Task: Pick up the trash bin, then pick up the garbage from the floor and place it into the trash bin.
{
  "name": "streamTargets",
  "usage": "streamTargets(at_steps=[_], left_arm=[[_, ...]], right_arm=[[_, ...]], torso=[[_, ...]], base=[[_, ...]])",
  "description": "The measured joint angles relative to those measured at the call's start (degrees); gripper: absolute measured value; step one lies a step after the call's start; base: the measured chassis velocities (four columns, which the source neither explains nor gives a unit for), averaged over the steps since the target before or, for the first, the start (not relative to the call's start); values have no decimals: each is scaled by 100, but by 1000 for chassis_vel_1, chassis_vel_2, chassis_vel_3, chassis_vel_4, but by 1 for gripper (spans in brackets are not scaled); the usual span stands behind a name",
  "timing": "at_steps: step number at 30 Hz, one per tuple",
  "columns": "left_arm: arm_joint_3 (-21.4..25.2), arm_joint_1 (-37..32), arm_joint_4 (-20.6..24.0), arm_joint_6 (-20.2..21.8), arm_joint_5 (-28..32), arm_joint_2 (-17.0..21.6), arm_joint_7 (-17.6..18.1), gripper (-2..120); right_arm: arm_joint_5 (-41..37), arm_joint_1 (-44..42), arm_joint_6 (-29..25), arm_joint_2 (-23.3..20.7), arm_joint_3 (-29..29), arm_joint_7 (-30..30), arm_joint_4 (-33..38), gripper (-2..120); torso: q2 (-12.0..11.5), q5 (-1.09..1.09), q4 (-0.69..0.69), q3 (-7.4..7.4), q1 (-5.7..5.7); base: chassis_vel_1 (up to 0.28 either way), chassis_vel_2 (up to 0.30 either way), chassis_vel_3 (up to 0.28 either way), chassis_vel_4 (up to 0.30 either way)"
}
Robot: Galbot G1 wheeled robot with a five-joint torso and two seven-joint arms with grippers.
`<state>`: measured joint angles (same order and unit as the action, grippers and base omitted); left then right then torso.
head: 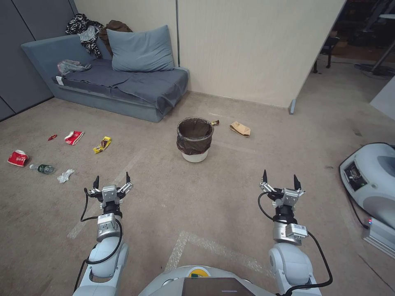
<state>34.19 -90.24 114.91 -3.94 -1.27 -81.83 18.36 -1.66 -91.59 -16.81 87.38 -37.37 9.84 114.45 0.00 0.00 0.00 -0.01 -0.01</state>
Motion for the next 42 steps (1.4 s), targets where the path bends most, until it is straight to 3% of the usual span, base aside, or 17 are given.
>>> streamTargets(at_steps=[42], left_arm=[[13, -11, 35, -5, -29, -64, 9, 100]], right_arm=[[80, 90, -69, 48, 17, 106, -79, 100]], torso=[[0, -1, -1, 1, 1]], base=[[-204, 203, 200, -204]])
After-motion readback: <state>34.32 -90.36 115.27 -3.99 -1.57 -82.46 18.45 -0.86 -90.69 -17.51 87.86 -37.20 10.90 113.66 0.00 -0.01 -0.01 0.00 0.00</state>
